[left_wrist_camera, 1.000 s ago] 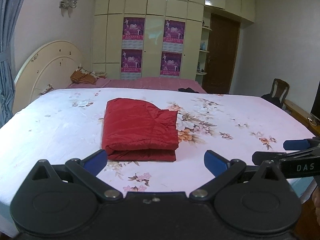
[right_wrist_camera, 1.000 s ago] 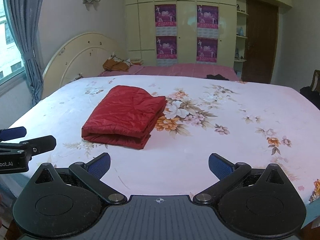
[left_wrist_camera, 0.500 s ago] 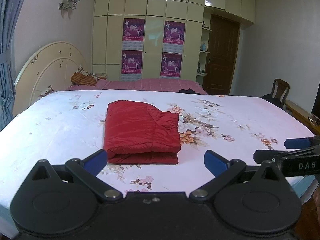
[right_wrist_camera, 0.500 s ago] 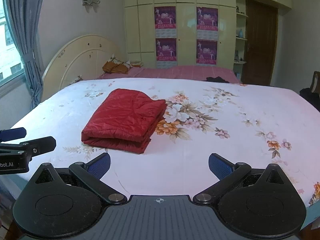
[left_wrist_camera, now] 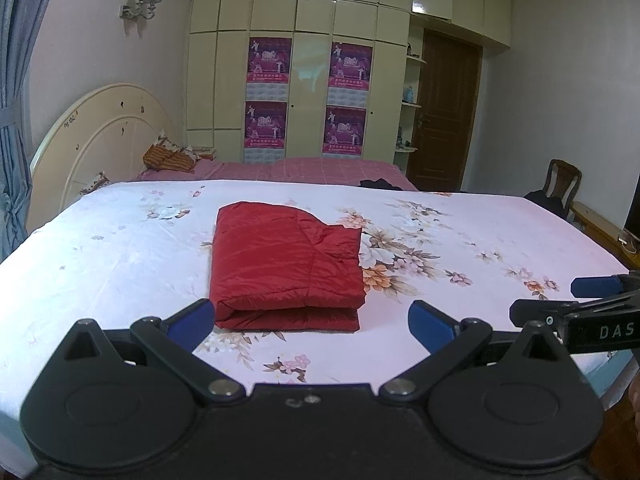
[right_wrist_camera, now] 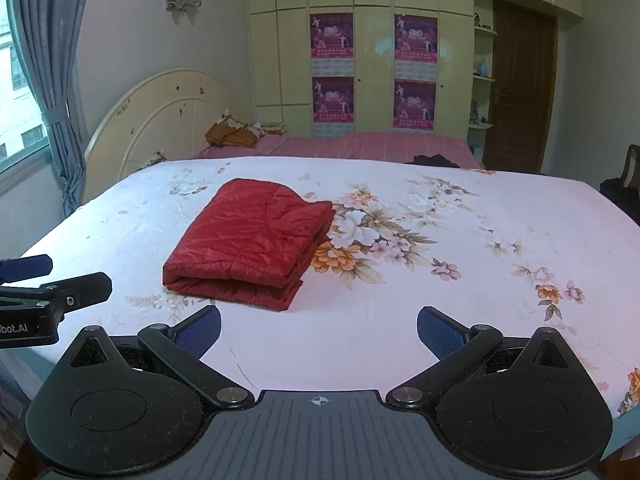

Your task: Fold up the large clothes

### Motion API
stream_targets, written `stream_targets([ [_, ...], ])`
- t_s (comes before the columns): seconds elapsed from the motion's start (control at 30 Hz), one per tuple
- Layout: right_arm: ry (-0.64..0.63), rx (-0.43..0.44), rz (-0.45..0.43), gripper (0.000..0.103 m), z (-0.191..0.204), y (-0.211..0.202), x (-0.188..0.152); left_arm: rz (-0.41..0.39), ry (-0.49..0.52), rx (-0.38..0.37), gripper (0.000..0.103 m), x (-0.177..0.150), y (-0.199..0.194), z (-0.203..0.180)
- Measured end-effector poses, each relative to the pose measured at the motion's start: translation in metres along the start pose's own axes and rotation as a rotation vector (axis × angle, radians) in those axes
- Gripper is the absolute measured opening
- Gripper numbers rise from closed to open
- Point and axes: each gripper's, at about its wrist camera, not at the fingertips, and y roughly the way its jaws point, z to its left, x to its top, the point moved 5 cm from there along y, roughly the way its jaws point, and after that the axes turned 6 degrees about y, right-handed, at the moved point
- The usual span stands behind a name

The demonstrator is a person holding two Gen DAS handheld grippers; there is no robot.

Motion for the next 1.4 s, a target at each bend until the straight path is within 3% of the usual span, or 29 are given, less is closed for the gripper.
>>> stream_targets([
  [1.4,0.005,-0.001,-0.003,0.103,0.0019,0.0005,0.0053,-0.004,0.003,0.005,0.102,0.0013,0.0023,0.0071],
])
